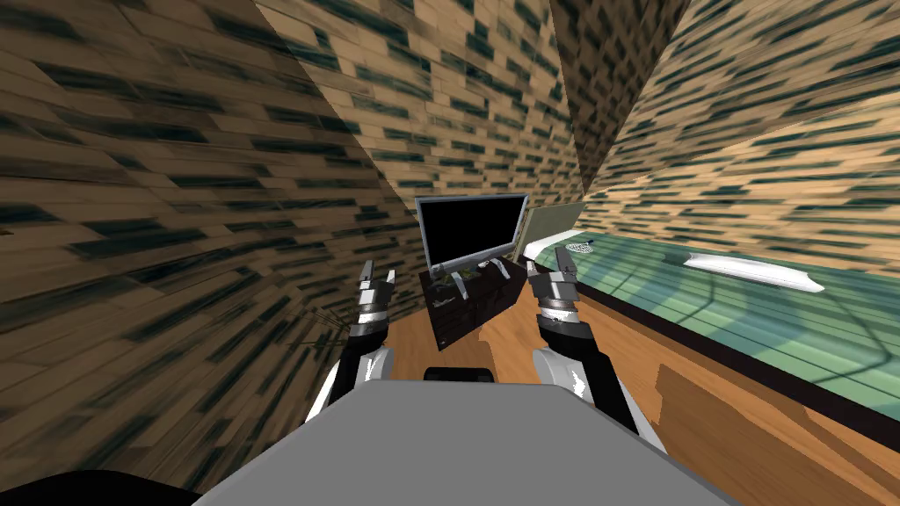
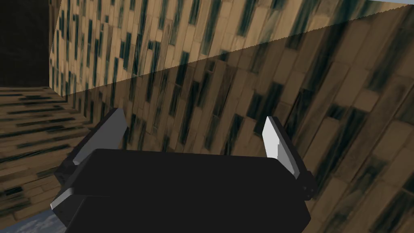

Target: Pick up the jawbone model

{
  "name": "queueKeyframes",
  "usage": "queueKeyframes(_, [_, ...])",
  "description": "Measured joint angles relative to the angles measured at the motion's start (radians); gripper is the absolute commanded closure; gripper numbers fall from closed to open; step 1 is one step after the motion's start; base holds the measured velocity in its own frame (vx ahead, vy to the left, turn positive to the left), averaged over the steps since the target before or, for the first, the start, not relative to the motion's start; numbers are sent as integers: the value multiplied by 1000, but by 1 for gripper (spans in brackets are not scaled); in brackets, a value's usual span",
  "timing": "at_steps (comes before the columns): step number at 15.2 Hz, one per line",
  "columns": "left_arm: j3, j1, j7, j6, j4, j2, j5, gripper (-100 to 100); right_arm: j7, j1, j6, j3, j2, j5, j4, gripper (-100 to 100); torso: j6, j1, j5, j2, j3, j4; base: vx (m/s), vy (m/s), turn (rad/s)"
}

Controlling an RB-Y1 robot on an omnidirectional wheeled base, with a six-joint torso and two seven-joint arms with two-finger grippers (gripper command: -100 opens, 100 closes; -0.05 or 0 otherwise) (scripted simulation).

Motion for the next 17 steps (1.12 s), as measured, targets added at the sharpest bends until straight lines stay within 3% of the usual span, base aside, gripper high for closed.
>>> queueKeyframes(7, [22, 4, 22, 68, 29, 128, 31, -100, 0, 0, 0, 0, 0, 0, 0, 0, 1, 2, 0, 2, 1, 0, -20, 18, -138])
queueKeyframes(17, [63, 6, 65, 221, 107, 208, 88, -100, 0, 0, 0, 0, 0, 0, 0, 0, 0, 2, 0, 1, 1, 0, -24, 20, -185])
